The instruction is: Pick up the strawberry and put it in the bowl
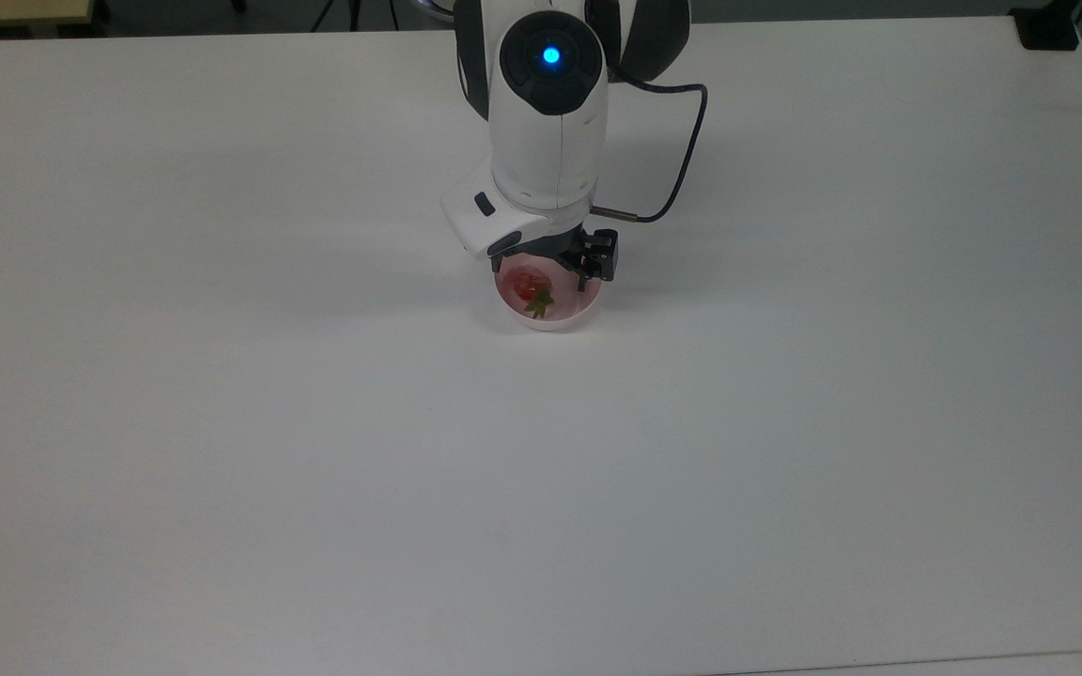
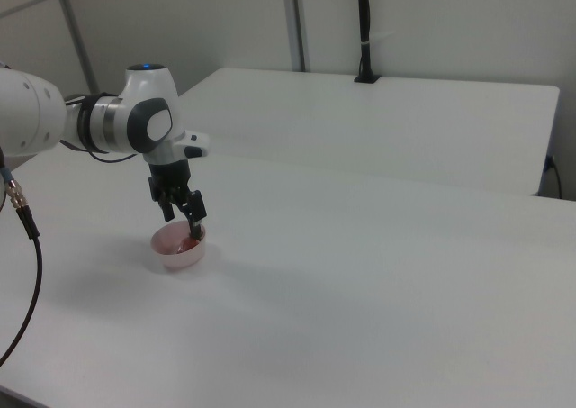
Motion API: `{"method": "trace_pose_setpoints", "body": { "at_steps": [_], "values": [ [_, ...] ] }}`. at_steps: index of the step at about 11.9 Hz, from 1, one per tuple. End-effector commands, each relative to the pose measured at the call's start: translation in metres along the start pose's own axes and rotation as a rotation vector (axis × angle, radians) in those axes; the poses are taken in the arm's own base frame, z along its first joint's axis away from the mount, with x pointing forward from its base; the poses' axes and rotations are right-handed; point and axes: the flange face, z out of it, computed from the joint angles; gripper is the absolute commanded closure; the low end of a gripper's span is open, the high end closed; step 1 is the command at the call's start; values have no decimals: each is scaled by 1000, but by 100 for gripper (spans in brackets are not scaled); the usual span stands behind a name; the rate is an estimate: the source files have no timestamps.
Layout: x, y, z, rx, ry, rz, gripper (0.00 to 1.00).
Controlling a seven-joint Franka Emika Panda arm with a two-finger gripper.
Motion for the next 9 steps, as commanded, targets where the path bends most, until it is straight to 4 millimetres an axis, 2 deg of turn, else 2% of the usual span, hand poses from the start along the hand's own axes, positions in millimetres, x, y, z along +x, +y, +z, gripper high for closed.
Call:
{"method": "trace_pose_setpoints", "body": {
  "at_steps": [1, 2, 3, 4, 6, 7, 9],
  "values": [
    [-13, 10, -72, -24, 5, 19, 0],
    [-19, 18, -105, -30, -2, 39, 0],
    [-27, 34, -129, -43, -9, 53, 0],
    [-37, 53, -162, -41, 25, 62, 0],
    [-62, 95, -209, -61, 12, -2, 0],
    [-74, 112, -234, -53, 43, 20, 0],
    [-85, 127, -253, -44, 60, 36, 0]
  ]
}}
